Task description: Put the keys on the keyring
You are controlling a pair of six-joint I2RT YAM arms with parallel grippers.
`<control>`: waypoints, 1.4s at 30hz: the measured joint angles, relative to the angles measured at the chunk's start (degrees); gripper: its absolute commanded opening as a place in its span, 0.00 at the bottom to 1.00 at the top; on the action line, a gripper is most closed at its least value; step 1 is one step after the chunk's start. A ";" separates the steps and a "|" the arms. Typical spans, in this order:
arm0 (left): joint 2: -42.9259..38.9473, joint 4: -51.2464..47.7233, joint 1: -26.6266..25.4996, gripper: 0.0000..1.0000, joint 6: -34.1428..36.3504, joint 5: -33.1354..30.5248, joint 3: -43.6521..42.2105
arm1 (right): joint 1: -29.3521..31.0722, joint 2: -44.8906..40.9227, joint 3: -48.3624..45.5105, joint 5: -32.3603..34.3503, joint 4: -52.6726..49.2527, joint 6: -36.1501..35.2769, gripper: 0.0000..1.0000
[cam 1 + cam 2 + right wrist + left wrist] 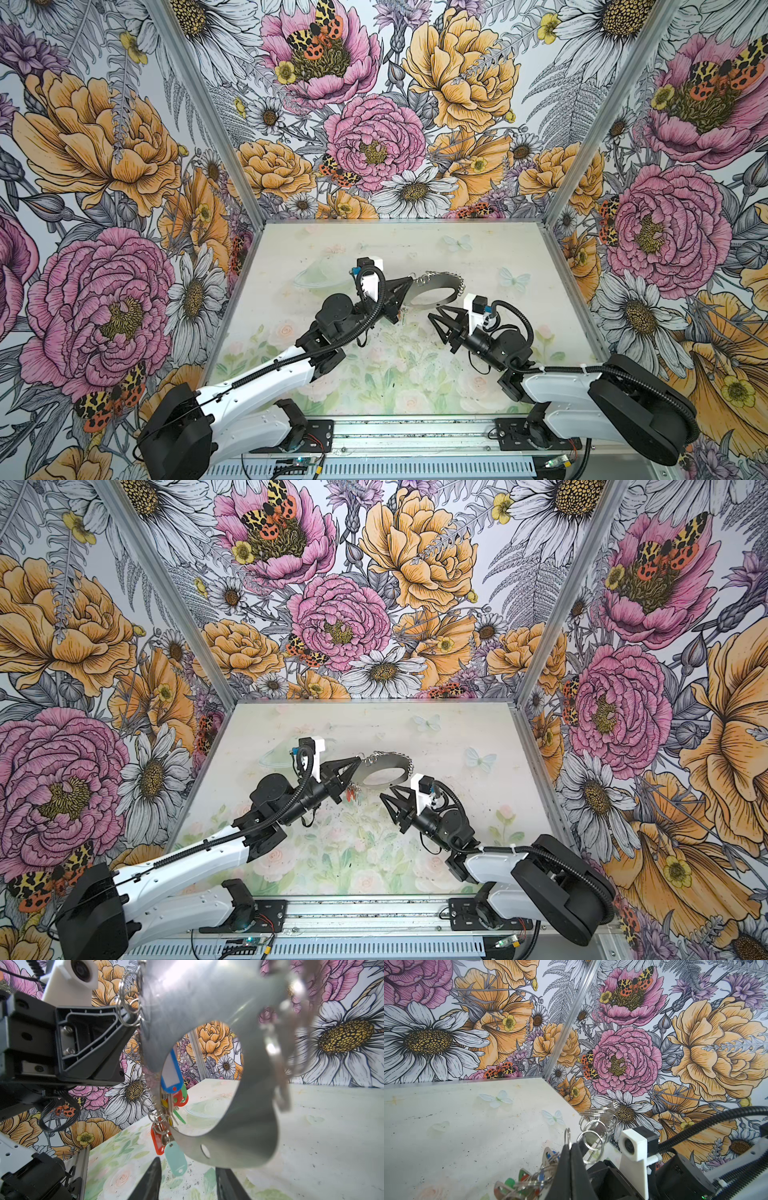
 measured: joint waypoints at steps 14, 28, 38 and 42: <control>0.00 0.00 -0.20 0.00 -0.94 -0.07 0.04 | -1.64 -0.98 2.95 -8.35 0.81 2.71 0.14; 0.09 -6.49 -0.02 0.27 0.52 -6.56 1.62 | -2.12 -9.94 11.06 -6.10 -27.89 1.49 0.00; -7.13 -19.12 9.84 0.48 1.60 -14.73 1.16 | -2.49 -9.44 36.81 3.63 -85.29 -3.80 0.00; -11.76 -22.91 15.19 0.50 1.57 -17.18 -1.27 | -2.49 -0.57 53.46 7.98 -107.27 -6.21 0.00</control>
